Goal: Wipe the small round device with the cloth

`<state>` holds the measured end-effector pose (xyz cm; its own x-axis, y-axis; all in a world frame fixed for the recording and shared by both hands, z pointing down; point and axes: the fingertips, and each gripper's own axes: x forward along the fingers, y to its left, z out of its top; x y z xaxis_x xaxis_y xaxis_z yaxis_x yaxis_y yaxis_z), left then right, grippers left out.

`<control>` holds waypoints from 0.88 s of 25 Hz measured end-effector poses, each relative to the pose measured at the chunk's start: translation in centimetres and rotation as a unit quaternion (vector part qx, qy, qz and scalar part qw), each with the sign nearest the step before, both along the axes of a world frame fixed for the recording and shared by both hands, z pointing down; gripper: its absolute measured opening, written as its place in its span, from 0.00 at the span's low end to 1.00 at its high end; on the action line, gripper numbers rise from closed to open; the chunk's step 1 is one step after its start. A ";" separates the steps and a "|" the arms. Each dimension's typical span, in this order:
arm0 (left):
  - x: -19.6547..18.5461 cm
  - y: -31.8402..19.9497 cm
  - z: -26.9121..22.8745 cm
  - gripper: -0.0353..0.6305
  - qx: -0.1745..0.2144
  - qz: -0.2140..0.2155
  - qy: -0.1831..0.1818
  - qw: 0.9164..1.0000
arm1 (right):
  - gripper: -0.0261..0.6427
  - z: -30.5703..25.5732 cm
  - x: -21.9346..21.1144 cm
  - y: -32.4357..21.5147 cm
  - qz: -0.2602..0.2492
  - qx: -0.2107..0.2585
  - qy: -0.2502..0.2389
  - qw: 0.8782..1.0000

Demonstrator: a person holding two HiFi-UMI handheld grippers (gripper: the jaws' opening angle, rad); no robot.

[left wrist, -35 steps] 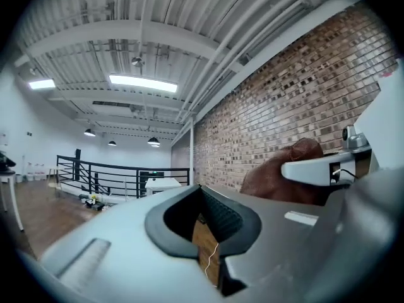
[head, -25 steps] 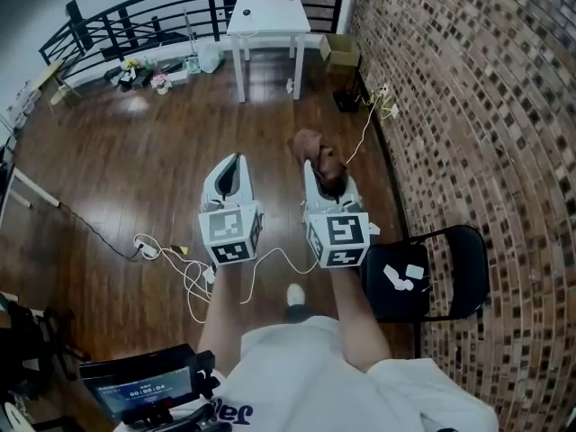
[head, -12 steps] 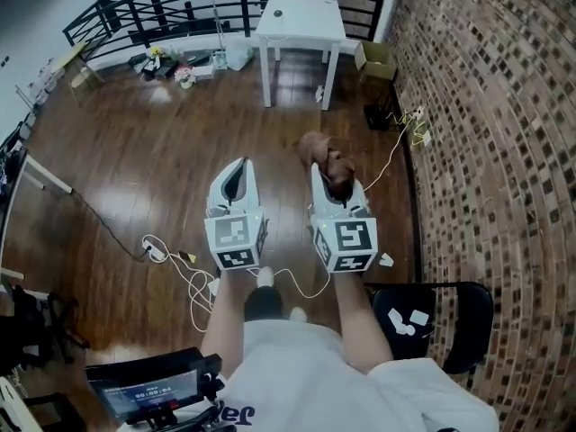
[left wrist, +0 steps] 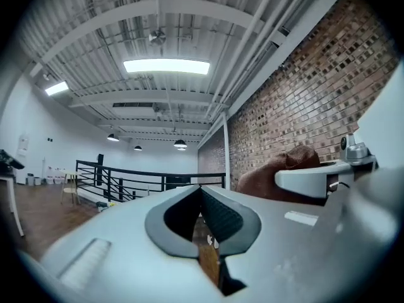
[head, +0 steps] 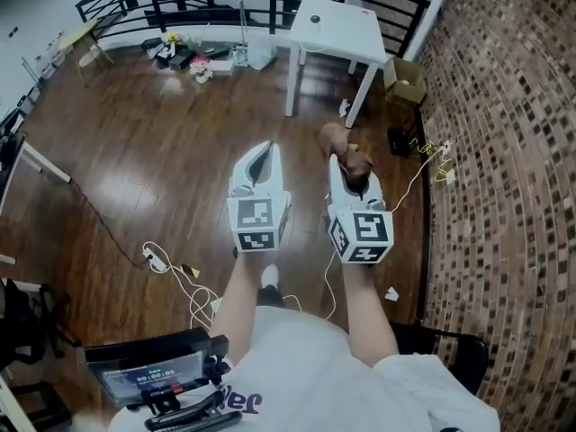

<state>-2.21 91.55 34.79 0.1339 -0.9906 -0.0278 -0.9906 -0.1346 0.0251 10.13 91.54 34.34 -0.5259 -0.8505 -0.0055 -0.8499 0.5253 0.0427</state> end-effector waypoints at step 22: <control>-9.2 -32.1 0.0 0.06 0.010 -0.012 0.000 1.000 | 0.08 1.2 -9.4 -32.5 -0.015 -0.005 -0.002 1.000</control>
<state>-11.45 59.50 34.83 0.1109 -0.9927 -0.0481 -0.9935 -0.1120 0.0222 0.75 59.05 35.51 -0.5515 -0.8342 0.0008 -0.8337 0.5512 0.0339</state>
